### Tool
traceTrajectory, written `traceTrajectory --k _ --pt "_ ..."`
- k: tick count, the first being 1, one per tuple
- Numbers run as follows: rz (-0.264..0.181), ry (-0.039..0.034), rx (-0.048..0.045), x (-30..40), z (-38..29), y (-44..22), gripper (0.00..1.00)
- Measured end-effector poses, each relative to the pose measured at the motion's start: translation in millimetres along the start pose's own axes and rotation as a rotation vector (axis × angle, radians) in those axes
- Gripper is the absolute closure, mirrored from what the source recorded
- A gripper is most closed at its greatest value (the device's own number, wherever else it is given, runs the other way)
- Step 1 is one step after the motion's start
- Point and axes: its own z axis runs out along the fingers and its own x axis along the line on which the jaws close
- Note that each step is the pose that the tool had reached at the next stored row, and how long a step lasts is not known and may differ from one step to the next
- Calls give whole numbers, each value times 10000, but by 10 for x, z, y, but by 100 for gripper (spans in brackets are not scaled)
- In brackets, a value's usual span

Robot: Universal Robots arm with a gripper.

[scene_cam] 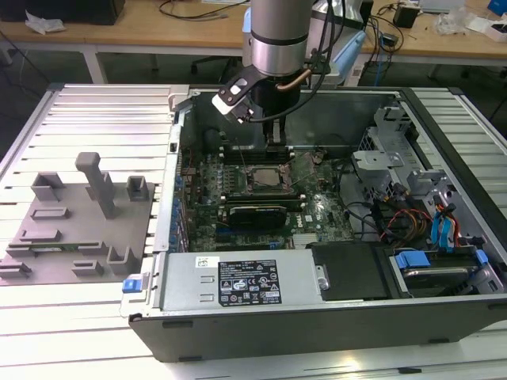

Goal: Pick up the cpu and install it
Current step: 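Close the cpu cover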

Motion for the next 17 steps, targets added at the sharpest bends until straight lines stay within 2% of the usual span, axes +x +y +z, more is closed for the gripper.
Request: traceTrajectory --k 3,4,5,6,8,10,12,14,17 --pt "0 -1 0 2 2 44 89" --pt "-1 1 -1 3 5 93 89" --pt "1 0 1 6 8 163 89" --pt "0 0 6 9 13 276 89" --pt "0 -1 13 15 22 451 89" --pt "-2 1 15 20 29 585 89" --pt "-2 0 15 23 34 678 89" --pt "0 -1 16 24 36 741 89" --pt "0 -1 33 30 45 898 89"
